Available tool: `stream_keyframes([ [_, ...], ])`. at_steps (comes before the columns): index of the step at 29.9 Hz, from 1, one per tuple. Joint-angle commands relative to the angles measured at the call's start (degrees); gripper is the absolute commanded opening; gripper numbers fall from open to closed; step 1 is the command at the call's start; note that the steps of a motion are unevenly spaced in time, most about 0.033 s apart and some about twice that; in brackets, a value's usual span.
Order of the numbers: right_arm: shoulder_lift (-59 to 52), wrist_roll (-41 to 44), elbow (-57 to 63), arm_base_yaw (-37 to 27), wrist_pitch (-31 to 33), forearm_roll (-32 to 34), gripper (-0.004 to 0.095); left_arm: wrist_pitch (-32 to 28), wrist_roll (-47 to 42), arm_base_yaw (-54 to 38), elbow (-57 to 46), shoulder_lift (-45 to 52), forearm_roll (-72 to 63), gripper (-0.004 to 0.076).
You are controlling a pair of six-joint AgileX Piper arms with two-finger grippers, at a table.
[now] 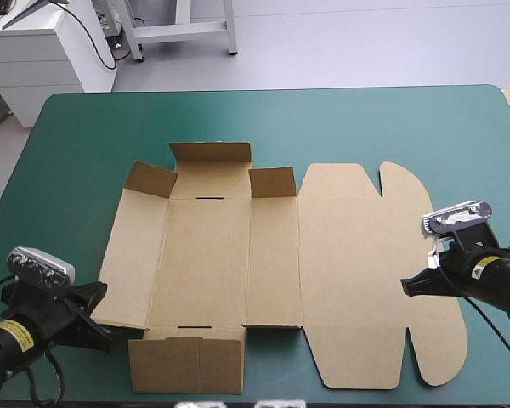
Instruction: Fold the box
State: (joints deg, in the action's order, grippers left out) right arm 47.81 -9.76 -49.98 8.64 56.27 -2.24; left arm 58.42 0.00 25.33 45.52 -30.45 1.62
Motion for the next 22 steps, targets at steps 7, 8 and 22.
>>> stream_keyframes([
  [7,-0.4,-0.08,-0.59,-0.5,-4.81,0.35,-0.0016,-1.27,-0.32,0.36,12.09,-14.2,7.06,-0.0008],
  [8,-0.4,-0.08,-0.59,-0.5,-4.81,0.35,-0.0016,-0.81,-0.32,0.36,13.31,-16.26,8.69,-0.0007],
  [22,-0.4,-0.08,-0.59,-0.5,-4.46,0.35,-0.0016,-0.49,4.84,-0.92,24.48,-37.07,8.46,0.0018],
])
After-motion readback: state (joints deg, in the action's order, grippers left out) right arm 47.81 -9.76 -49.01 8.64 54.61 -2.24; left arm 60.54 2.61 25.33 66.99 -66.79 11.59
